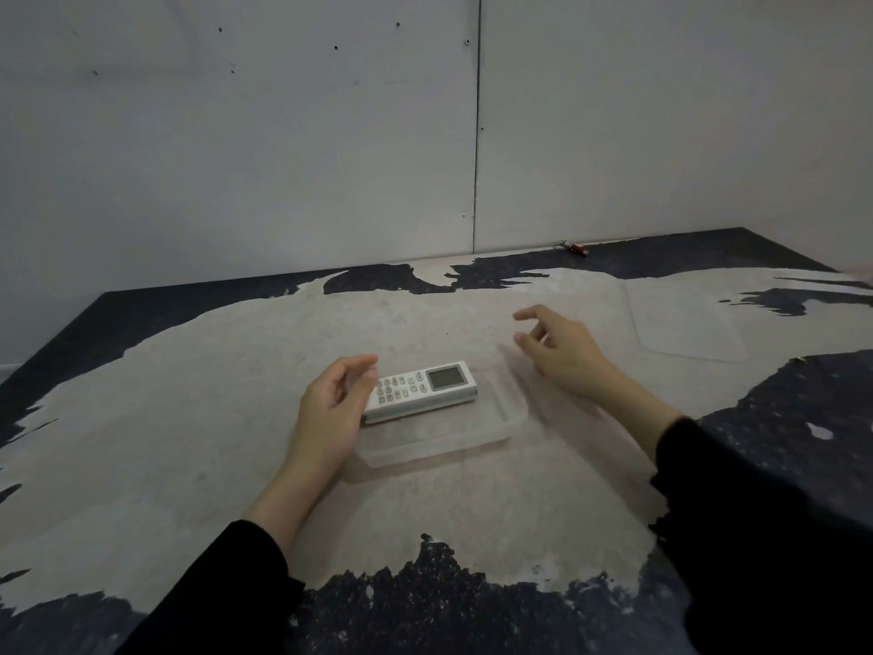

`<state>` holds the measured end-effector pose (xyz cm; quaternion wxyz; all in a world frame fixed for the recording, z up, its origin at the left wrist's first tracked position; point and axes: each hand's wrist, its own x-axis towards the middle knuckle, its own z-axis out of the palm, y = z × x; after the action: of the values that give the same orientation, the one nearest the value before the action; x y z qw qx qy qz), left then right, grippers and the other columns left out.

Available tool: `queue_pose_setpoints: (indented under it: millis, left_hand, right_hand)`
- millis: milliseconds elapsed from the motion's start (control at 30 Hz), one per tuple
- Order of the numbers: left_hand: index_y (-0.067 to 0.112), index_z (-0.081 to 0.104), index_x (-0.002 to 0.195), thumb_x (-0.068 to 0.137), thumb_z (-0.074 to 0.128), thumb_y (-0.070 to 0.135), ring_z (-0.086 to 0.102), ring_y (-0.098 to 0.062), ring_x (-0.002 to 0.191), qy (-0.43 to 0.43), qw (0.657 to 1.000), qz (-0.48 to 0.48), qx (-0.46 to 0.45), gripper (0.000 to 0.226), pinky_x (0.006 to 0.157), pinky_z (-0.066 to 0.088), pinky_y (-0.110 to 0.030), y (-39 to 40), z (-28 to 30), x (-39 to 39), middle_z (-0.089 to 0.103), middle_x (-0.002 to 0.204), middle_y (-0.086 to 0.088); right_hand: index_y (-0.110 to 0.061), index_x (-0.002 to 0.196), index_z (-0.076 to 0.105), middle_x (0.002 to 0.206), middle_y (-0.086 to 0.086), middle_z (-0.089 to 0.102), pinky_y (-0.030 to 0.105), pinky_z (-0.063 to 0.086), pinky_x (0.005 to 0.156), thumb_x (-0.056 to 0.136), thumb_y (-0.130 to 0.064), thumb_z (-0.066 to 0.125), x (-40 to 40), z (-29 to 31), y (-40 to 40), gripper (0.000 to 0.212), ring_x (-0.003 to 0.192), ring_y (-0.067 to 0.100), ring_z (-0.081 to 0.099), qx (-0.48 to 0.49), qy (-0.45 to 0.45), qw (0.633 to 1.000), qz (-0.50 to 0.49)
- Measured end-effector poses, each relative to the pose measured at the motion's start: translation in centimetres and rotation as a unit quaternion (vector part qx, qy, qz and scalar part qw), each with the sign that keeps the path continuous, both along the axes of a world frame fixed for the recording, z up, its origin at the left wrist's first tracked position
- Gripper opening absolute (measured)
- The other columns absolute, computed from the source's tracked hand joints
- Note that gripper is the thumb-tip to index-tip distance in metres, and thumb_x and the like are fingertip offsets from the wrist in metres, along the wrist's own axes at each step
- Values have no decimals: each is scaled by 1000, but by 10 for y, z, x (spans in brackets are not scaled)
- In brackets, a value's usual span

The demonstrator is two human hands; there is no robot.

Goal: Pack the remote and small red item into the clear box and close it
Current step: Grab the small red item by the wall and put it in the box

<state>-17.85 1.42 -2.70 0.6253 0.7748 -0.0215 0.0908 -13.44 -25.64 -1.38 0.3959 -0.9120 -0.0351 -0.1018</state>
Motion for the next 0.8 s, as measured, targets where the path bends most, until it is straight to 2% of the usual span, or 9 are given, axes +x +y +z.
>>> queue_pose_setpoints:
  millis: [67,200,233,300,367,433,533,633,800]
  left_hand:
    - [21,64,107,91,51,21,62,-12,99,-5,1000,4,-1,21,80,49,-22,0,-2,1,66,107,0]
    - [22,65,100,90,52,19,65,-14,87,4,999,11,-34,16,68,53,-18,2,-2,13,69,96,-3]
    - [21,65,100,90,52,18,65,-15,87,4,1000,8,-29,16,68,52,-18,3,1,19,69,95,-4]
    - [22,66,97,91,52,18,64,-15,88,-17,999,-7,38,16,71,49,-17,4,9,41,68,94,-2]
    - [23,66,92,91,52,19,64,-16,88,-42,993,-31,109,16,68,50,-15,3,18,65,68,93,0]
    - [24,67,93,91,52,21,63,-17,89,-52,986,-47,148,16,68,52,-23,0,23,91,69,96,0]
    - [22,68,102,89,53,25,58,-15,107,-88,964,-52,244,20,90,40,-20,-1,13,121,67,112,0]
    - [20,62,118,82,44,36,45,-21,128,-87,919,-83,375,43,105,27,-24,5,-3,140,56,132,-7]
    - [24,57,125,83,37,43,43,-18,129,-107,898,-85,419,50,104,24,-21,7,-16,145,52,138,-4]
  right_hand:
    - [-12,118,57,90,6,61,29,41,69,90,-20,54,41,-3,-25,30,78,22,56,-45,-7,998,-35]
    - [-5,117,56,120,22,55,39,39,93,87,-15,56,119,-5,-74,32,109,38,52,-130,-15,985,-108]
    - [-4,118,55,124,23,53,42,39,97,87,-15,55,134,-4,-83,33,114,40,49,-140,-16,982,-127]
    - [-2,120,53,127,26,51,47,37,100,86,-15,54,163,-2,-97,36,118,42,44,-158,-10,974,-161]
    - [0,123,49,129,26,49,50,36,100,87,-15,52,182,-1,-106,39,120,44,42,-171,2,968,-185]
    - [-1,126,46,131,26,48,53,34,101,88,-17,50,199,-4,-111,42,123,44,40,-188,18,962,-197]
    - [-2,116,54,125,26,54,55,32,101,88,-20,49,222,-10,-121,34,120,44,44,-219,32,952,-210]
    - [0,101,62,112,27,61,52,35,97,89,-21,48,239,-15,-125,28,109,43,52,-256,0,939,-229]
    - [4,94,63,103,29,61,50,41,88,87,-13,51,249,-19,-127,22,99,44,56,-264,-55,931,-246]
